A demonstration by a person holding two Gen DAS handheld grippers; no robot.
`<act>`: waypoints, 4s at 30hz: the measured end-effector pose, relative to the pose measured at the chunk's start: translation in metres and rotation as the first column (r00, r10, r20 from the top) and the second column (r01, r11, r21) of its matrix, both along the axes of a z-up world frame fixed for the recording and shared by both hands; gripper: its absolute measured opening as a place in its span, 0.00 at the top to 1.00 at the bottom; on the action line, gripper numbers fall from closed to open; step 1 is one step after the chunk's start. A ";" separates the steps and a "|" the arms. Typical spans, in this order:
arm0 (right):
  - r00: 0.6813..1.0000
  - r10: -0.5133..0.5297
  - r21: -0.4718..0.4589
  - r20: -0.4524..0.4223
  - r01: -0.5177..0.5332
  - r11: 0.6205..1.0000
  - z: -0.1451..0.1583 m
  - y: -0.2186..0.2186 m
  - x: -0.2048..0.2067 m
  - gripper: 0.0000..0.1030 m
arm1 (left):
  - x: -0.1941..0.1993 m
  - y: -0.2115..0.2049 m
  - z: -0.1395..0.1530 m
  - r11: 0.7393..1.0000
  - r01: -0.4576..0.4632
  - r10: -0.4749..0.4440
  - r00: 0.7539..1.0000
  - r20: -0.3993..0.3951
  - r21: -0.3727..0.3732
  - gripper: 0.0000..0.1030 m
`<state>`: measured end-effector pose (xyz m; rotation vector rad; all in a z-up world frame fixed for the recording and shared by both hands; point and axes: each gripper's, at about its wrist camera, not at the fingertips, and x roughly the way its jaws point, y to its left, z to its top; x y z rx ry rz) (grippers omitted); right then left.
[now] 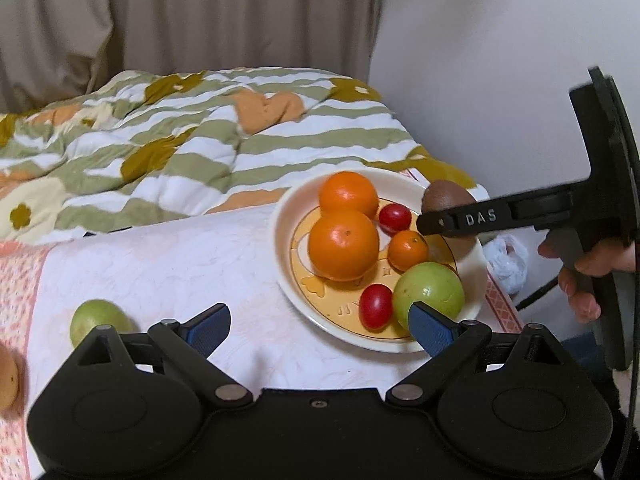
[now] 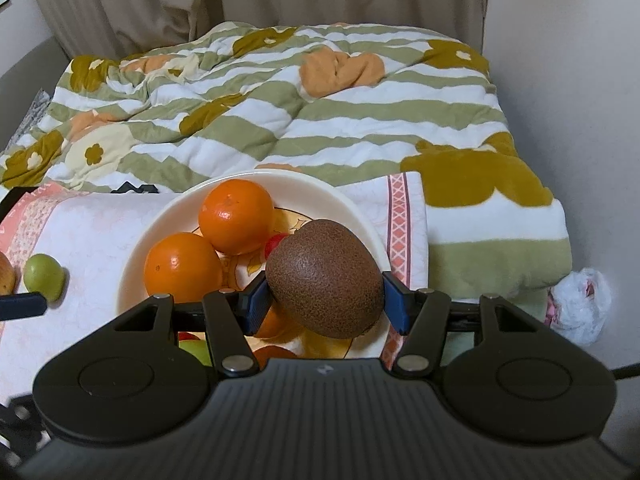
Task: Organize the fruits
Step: 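Release the green apple into the bowl with the left tool while the right tool drops the kiwi, then move both open tools back toward the last two fruits, then grasp the large yellowish apple with the left tool while the right tool grasps the green apple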
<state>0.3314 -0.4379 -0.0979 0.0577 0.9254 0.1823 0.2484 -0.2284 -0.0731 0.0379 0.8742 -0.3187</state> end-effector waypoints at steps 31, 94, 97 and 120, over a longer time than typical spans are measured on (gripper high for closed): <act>0.982 0.082 -0.024 0.170 -0.079 0.997 0.084 0.022 -0.091 0.00 | -0.099 0.050 0.062 0.972 -0.226 0.233 0.961 0.150 -0.066 0.05; 0.990 0.137 -0.044 -0.038 -0.138 0.989 -0.010 0.308 -0.032 0.01 | 0.014 0.292 -0.035 0.983 -0.177 0.168 0.977 -0.133 -0.058 0.25; 0.987 0.154 -0.045 -0.048 -0.157 0.987 -0.014 0.310 -0.029 0.06 | 0.013 0.292 -0.034 0.982 -0.178 0.169 0.977 -0.132 -0.056 0.25; 0.982 0.189 -0.032 -0.025 -0.189 0.981 0.001 0.323 -0.037 0.33 | -0.017 0.309 -0.010 0.968 -0.236 0.227 0.968 -0.104 -0.089 0.26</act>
